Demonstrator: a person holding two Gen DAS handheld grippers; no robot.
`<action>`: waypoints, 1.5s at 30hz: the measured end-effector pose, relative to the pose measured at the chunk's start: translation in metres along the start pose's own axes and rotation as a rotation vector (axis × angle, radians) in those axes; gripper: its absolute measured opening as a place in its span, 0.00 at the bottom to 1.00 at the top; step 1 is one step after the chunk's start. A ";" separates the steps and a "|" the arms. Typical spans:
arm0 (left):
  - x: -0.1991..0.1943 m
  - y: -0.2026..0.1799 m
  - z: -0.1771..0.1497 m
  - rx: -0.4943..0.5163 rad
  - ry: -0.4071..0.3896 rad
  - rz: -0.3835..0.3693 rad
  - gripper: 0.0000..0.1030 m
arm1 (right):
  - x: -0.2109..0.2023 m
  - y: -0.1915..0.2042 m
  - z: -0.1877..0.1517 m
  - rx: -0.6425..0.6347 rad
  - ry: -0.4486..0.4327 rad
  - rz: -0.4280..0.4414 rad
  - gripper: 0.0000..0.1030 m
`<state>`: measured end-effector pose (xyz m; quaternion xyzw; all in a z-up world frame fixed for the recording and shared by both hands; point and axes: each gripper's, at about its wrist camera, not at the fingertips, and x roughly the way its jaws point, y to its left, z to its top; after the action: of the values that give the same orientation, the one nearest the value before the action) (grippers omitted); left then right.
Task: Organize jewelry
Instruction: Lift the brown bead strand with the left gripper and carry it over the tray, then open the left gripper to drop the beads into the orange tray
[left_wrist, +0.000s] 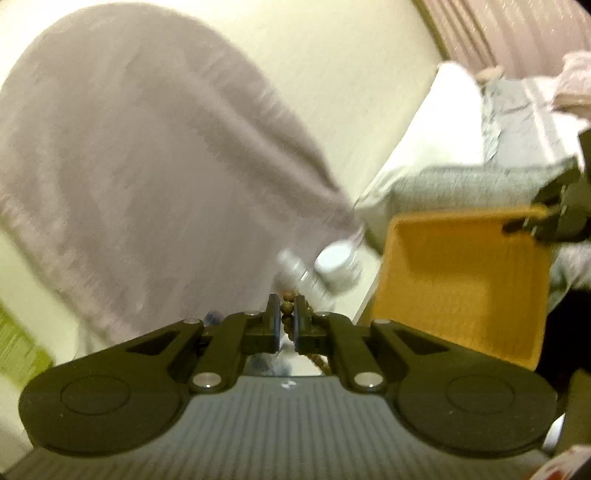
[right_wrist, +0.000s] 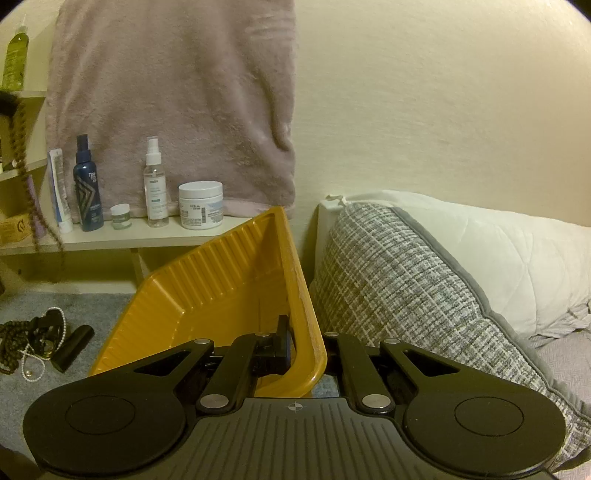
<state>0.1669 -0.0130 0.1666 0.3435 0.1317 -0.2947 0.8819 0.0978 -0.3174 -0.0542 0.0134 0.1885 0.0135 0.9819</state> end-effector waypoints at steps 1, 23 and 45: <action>0.003 -0.003 0.006 -0.002 -0.015 -0.019 0.06 | 0.000 0.000 0.000 -0.001 0.001 0.000 0.05; 0.103 -0.115 0.019 0.003 0.072 -0.334 0.06 | -0.001 -0.002 0.000 0.006 -0.002 0.014 0.06; 0.110 -0.101 -0.004 -0.070 0.121 -0.293 0.17 | 0.000 -0.003 -0.001 0.012 0.005 0.015 0.06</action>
<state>0.1921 -0.1168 0.0629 0.3070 0.2436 -0.3942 0.8313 0.0977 -0.3200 -0.0556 0.0208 0.1910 0.0198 0.9812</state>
